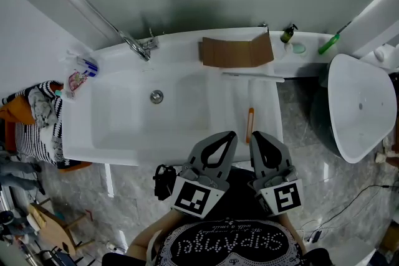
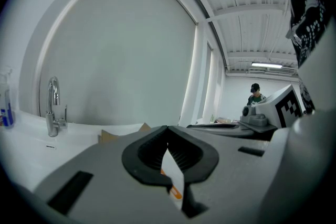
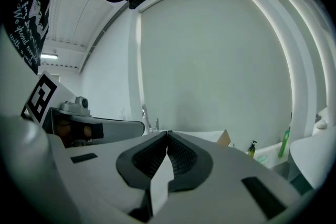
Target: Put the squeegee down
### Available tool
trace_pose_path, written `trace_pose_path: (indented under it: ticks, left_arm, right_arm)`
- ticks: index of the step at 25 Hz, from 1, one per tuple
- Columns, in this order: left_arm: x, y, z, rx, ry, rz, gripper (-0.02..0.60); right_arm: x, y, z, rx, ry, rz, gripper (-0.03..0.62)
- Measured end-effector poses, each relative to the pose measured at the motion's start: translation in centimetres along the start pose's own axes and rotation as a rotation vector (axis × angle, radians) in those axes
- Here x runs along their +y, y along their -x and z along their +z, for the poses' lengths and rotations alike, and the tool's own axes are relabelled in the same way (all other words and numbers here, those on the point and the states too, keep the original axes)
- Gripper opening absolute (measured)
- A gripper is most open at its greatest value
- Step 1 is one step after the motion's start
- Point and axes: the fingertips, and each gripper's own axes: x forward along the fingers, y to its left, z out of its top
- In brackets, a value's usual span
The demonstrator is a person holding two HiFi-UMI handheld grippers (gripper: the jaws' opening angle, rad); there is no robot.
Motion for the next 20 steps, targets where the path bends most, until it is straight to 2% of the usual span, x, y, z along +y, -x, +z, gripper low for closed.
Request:
trace_pose_path:
  ticks: [20]
  left_arm:
    - [-0.03,0.09,-0.15,0.011,-0.002,-0.001,0.005]
  right_arm:
    - [-0.11,0.09,-0.14,0.007,-0.025,0.003,0.02]
